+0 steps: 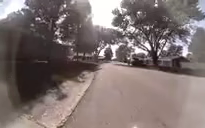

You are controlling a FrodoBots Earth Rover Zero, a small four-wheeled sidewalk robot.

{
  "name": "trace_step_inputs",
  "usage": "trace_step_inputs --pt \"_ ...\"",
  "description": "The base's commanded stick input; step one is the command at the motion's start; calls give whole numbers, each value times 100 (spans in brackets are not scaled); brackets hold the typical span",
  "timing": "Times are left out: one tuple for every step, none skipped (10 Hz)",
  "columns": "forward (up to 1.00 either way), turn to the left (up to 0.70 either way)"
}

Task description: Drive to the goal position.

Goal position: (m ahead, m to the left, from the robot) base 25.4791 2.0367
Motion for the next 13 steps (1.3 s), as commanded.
trace_step_inputs --pt "100 0" --pt "100 0" --pt "100 0" --pt "100 0" --pt "100 0" --pt "100 0" --pt "100 0" --pt "100 -39" --pt "100 -39" --pt "100 -39" --pt "100 -39" --pt "100 -39" --pt "100 -17"
